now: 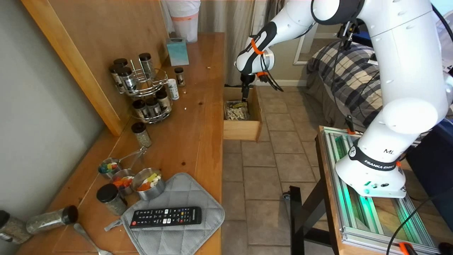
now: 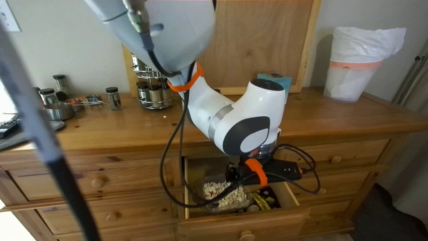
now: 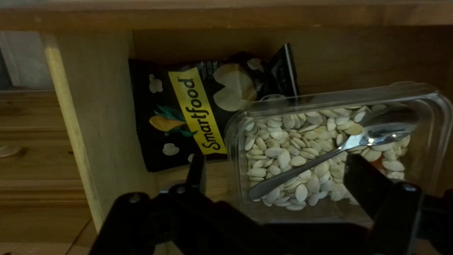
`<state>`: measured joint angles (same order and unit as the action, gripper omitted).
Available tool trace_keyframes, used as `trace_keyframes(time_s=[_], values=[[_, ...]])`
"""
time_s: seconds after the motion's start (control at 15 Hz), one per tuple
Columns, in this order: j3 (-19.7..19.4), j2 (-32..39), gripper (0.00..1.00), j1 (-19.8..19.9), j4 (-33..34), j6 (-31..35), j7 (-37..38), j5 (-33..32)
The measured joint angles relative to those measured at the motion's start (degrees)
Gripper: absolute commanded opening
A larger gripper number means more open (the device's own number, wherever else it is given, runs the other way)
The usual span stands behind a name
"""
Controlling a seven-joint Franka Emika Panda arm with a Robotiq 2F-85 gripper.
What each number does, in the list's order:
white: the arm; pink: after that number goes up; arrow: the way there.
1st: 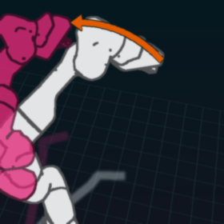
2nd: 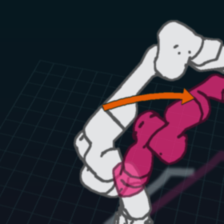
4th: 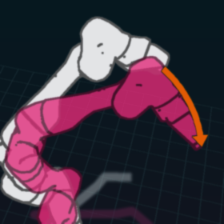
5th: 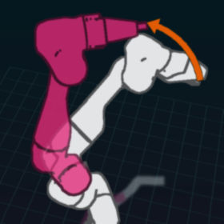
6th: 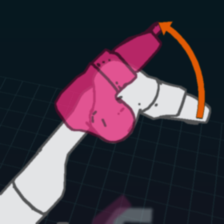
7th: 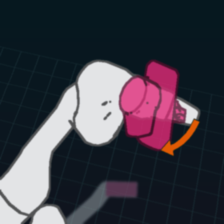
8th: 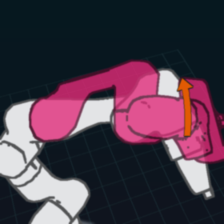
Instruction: Pick up the clear lunch box from the open drawer and put it on the kitchen counter
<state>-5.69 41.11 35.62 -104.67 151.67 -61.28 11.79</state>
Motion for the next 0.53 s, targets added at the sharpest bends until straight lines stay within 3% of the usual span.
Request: trace_keyframes(time_s=[0.53], values=[[4.46, 9.38, 1.00, 4.29, 9.97, -0.24, -3.34, -1.38]])
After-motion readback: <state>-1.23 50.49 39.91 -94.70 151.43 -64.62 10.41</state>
